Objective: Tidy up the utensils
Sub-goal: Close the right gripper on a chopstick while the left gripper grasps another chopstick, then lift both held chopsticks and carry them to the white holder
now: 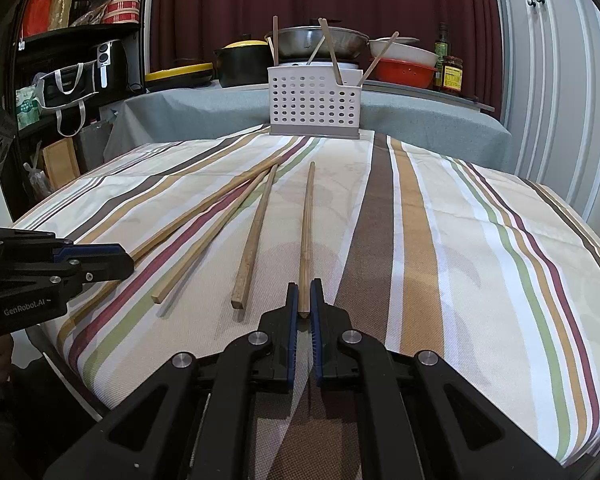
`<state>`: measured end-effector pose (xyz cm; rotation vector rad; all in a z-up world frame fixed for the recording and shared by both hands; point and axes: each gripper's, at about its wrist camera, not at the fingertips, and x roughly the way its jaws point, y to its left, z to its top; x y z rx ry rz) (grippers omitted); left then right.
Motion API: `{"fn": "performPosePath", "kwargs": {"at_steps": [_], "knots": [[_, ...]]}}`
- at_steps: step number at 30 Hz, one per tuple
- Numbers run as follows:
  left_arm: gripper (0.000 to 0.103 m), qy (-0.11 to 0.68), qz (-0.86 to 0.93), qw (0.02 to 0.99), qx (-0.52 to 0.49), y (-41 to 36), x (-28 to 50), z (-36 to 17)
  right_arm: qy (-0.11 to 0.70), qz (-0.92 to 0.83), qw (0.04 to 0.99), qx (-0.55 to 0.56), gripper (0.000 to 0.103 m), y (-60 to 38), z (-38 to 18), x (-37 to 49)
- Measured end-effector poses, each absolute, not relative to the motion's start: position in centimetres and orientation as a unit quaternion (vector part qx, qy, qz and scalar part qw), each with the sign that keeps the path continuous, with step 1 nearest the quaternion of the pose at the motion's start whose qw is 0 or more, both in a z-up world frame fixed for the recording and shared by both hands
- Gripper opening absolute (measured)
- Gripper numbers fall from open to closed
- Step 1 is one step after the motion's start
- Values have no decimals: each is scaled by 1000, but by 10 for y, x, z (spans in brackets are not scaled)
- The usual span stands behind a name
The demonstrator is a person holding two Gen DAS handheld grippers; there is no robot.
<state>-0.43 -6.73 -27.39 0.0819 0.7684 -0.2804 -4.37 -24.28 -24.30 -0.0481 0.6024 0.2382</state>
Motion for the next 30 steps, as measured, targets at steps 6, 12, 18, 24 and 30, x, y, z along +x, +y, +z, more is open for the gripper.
{"fn": "performPosePath", "kwargs": {"at_steps": [6,12,18,24,30], "knots": [[6,373,-131,918,36,-65,-5,-274,296,119,948,-21,7,-242,-243,-44],[6,357,-120,926,38,-60,-4,-267,282,116,952,-17,7,-245,-235,-46],[5,308,-108,944,53,-58,-9,-243,258,112,960,-10,7,-250,-214,-48],[5,261,-101,959,47,-49,-13,-213,228,107,968,-13,7,-252,-188,-51],[5,223,-94,970,28,-36,-16,-180,199,105,974,-17,7,-250,-161,-52]]}}
